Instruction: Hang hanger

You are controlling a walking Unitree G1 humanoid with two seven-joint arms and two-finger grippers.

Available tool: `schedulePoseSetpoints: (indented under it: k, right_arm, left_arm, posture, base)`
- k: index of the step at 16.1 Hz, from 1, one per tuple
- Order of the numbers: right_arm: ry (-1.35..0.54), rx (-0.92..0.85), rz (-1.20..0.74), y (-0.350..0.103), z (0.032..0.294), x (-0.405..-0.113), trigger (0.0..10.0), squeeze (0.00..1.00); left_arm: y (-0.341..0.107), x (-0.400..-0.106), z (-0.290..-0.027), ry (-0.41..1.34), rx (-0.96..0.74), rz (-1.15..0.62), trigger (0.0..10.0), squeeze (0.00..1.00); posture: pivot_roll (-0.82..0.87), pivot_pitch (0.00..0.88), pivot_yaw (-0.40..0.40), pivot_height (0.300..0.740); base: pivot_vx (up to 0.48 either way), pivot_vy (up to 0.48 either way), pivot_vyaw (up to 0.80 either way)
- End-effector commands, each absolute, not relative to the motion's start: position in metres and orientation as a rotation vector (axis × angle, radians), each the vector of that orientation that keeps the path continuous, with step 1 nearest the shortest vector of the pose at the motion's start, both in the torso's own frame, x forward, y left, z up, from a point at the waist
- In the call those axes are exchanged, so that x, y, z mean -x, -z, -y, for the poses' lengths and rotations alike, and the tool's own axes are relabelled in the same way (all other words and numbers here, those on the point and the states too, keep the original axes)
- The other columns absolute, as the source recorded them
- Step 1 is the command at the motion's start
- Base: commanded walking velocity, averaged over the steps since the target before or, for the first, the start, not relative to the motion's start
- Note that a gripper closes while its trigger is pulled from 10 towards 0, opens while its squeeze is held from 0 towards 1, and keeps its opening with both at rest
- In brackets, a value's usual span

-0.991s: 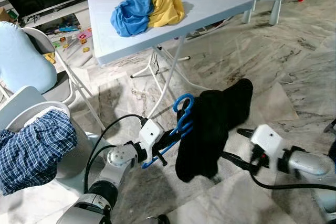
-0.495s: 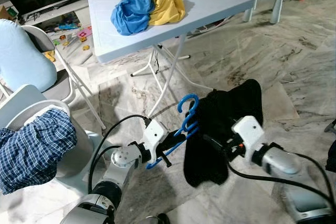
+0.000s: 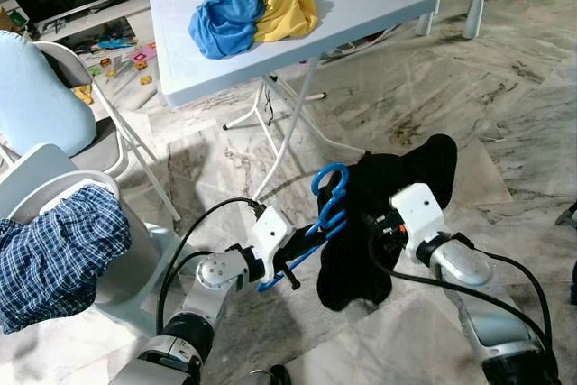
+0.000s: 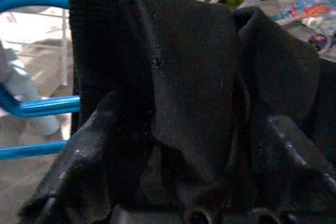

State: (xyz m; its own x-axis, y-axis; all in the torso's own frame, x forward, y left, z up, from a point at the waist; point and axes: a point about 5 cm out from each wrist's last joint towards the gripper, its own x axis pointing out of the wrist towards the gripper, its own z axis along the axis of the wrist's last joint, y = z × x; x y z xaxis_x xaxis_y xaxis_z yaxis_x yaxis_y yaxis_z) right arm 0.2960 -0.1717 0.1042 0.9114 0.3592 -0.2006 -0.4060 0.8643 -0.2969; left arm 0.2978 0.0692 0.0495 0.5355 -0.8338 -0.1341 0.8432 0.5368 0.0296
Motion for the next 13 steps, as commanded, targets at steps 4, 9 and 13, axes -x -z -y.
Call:
schedulePoseSetpoints:
  k: [4,9,13]
  right_arm:
    - [-0.382,0.318,-0.125,-0.106,0.173,-0.299,0.0,0.00]
    - [-0.375,0.200,-0.132,-0.107,0.184,-0.296,0.0,0.00]
    - [-0.381,0.093,-0.128,-0.110,0.183,-0.296,0.0,0.00]
  left_arm:
    - [-0.055,-0.298,-0.070,1.017,-0.117,-0.065,0.0,0.00]
    - [-0.055,-0.298,-0.070,1.023,-0.130,-0.063,0.0,0.00]
    - [-0.055,-0.298,-0.070,1.022,-0.141,-0.063,0.0,0.00]
  posture:
    - [-0.17,0.092,0.163,0.740]
    - [-0.17,0.091,0.165,0.740]
    - [-0.17,0.086,0.163,0.740]
  base:
    - [0.000,0.000,0.00]
    - [0.000,0.000,0.00]
    - [0.000,0.000,0.00]
